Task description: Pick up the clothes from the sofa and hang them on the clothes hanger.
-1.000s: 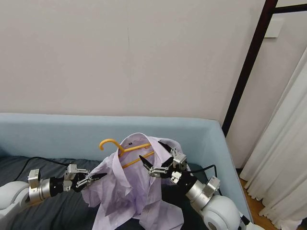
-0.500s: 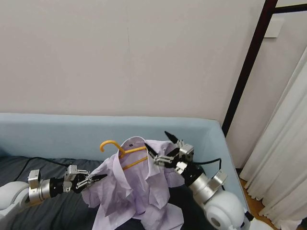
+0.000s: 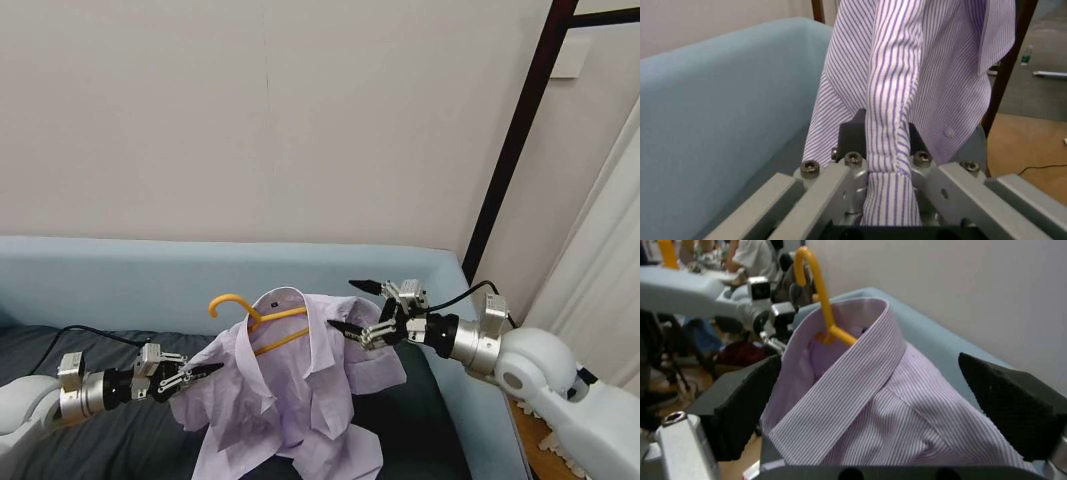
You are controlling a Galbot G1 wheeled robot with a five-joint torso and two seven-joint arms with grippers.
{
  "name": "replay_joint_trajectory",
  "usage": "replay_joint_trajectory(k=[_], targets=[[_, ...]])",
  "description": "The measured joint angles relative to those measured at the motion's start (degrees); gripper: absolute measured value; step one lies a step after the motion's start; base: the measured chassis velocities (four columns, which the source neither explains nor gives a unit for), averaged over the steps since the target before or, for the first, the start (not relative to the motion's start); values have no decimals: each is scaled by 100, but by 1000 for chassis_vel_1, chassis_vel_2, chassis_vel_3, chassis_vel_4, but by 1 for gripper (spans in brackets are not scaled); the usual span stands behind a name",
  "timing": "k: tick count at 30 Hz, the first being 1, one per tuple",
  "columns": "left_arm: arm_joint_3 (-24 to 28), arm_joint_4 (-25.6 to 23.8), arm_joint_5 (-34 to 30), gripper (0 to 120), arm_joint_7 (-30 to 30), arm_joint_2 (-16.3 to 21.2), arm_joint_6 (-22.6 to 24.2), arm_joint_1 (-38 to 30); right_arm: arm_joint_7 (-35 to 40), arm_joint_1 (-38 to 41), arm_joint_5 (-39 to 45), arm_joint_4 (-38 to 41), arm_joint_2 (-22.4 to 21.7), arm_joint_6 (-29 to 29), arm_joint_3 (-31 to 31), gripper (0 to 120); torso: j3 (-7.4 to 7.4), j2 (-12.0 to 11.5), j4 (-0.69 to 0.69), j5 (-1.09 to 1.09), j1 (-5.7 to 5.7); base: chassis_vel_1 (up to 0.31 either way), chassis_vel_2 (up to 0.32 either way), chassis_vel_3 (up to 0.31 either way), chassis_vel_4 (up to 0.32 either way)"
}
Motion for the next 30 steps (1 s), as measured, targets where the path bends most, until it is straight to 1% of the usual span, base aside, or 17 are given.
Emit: replay_joint_trajectory(k=[2, 4, 5, 7, 9, 13, 19, 24, 25, 27, 28, 29, 30], targets=[[38, 1, 42, 2, 26, -45, -15, 17, 54, 171, -449, -97, 26, 126, -213, 100, 0, 0, 1, -2, 0, 0, 0, 0, 0], [41, 0, 45, 2, 27, -51, -15, 18, 63, 184, -488, -108, 30, 139, -230, 100, 0, 0, 1, -2, 0, 0, 0, 0, 0], [62, -16, 54, 2, 30, -82, -16, 16, 233, 284, -802, -189, 75, 280, -371, 100, 0, 0, 2, -2, 0, 0, 0, 0, 0], [77, -31, 55, 2, 29, -86, -16, 3, 498, 340, -1073, -234, 114, 409, -464, 100, 0, 0, 1, -1, 0, 0, 0, 0, 0], [83, -35, 55, 2, 30, -81, -16, -6, 557, 386, -1298, -279, 134, 496, -508, 100, 0, 0, 0, -2, 0, 0, 0, 0, 0], [90, -36, 54, 2, 32, -68, -16, -8, 525, 467, -1440, -292, 135, 555, -590, 100, 0, 0, 0, -1, 0, 0, 0, 0, 0], [150, -39, 74, 2, 41, -62, -16, -26, 333, 643, -1392, -370, 141, 541, -732, 99, 0, 0, 0, -2, 0, 0, 0, 0, 0], [280, -47, 173, 2, 78, -59, -20, -153, -584, 861, -1181, -681, 158, 269, -869, 78, 0, 0, 0, -2, 0, 0, 0, 0, 0], [280, -47, 173, 2, 78, -59, -20, -153, -584, 861, -1181, -681, 158, 269, -869, 78, 0, 0, 0, -2, 0, 0, 0, 0, 0], [324, -25, 214, 2, 117, -57, -28, -209, -1022, 934, -1206, -825, 181, 189, -869, 68, 0, 0, 0, -2, 0, 0, 0, 0, 0], [342, -21, 216, 2, 121, -59, -29, -222, -1141, 965, -1223, -875, 194, 157, -869, 63, 0, 0, 0, -1, 0, 0, 0, 0, 0], [342, -21, 216, 2, 121, -59, -29, -222, -1141, 965, -1223, -875, 194, 157, -869, 63, 0, 0, 0, -1, 0, 0, 0, 0, 0], [352, -19, 218, 2, 125, -64, -32, -230, -1188, 992, -1224, -901, 205, 140, -871, 59, 0, 0, 0, -2, 0, 0, 0, 0, 0]])
